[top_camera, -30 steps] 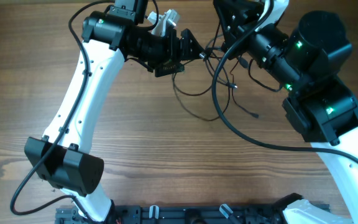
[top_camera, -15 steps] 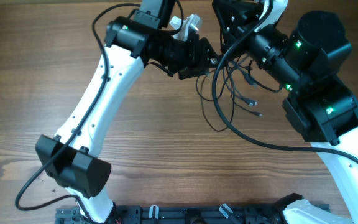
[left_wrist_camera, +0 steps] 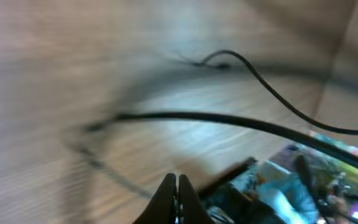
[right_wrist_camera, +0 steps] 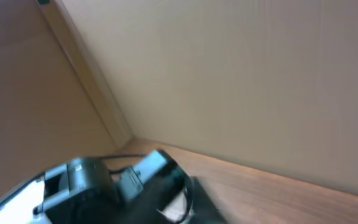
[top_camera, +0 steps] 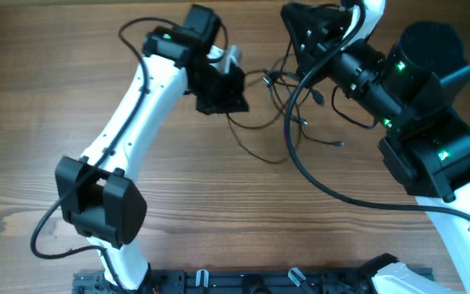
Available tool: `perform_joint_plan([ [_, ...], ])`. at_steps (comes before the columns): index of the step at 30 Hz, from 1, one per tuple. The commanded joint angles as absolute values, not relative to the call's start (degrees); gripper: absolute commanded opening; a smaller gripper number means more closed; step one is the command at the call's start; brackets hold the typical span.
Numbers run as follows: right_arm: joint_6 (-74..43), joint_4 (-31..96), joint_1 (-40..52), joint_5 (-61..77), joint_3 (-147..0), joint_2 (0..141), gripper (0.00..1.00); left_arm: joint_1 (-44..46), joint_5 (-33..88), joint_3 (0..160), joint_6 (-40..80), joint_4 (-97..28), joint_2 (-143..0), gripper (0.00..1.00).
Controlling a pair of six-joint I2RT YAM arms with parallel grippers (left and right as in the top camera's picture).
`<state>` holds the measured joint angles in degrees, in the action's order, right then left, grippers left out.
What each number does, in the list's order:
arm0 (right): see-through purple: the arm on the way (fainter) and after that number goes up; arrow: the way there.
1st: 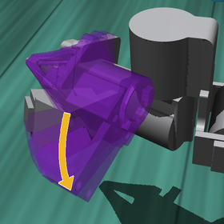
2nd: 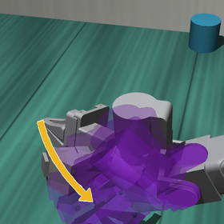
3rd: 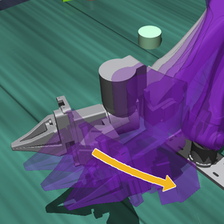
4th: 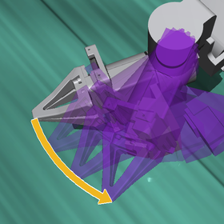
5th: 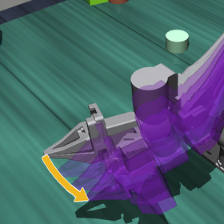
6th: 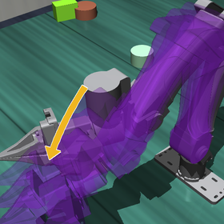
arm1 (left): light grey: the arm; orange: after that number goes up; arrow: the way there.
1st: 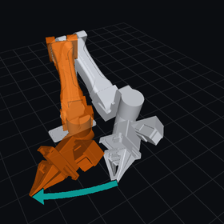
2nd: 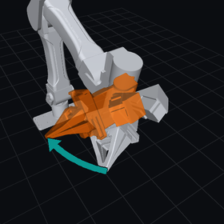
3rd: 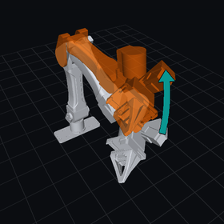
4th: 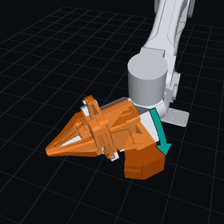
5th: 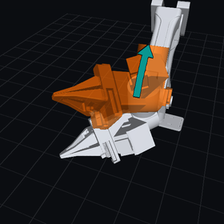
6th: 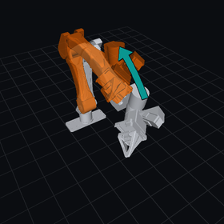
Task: Untangle cables
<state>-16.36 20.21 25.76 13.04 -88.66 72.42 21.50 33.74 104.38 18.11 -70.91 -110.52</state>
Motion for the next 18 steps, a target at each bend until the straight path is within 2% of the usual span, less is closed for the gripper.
perform_joint_plan([
  [1, -13.5, 20.3, 25.8, 13.3, -88.9, 71.4, 0.71, 19.5, 31.4, 104.0, 2.9, -69.1, -110.7, 0.18],
  [2, -13.5, 20.3, 25.8, 13.3, -88.9, 71.4, 0.74, 19.5, 31.4, 104.0, -1.2, -68.2, -110.7, 0.29],
  [3, -13.4, 20.3, 25.8, 13.3, -88.9, 71.4, 0.77, 19.5, 31.5, 104.0, -4.9, -67.3, -110.7, 0.51],
  [4, -13.1, 20.3, 25.8, 13.3, -88.9, 71.4, 0.79, 19.7, 31.5, 104.0, -10.6, -66.2, -110.7, 0.65],
  [5, -12.2, 20.2, 25.8, 13.4, -88.9, 71.5, 0.79, 19.8, 31.9, 104.0, -16.2, -65.8, -110.7, 0.68],
  [7, -12.0, 20.3, 25.8, 13.3, -88.9, 71.7, 0.88, 20.4, 33.5, 104.0, -30.2, -66.5, -110.6, 0.69],
  [10, -11.8, 20.1, 25.8, 10.2, -88.9, 71.9, 0.90, 21.4, 35.5, 104.0, -41.5, -64.6, -110.5, 0.70],
  [11, -11.9, 19.7, 25.8, 8.9, -88.9, 71.9, 0.90, 21.6, 35.8, 104.0, -41.8, -63.9, -110.5, 0.70],
  [13, -12.1, 18.2, 25.8, 6.7, -88.9, 71.9, 1.00, 21.7, 35.2, 104.1, -41.7, -63.6, -109.9, 0.71],
  [14, -12.4, 16.7, 25.8, 3.6, -88.9, 71.9, 0.99, 21.5, 33.4, 104.2, -40.8, -63.8, -109.4, 0.78],
  [16, -14.5, 16.2, 25.8, -3.0, -88.9, 71.9, 1.00, 20.5, 27.9, 104.3, -35.0, -63.6, -107.1, 0.87],
  [18, -19.0, 19.0, 25.8, -13.9, -88.9, 72.9, 0.99, 18.9, 21.4, 104.7, -25.8, -62.5, -103.6, 0.89],
])
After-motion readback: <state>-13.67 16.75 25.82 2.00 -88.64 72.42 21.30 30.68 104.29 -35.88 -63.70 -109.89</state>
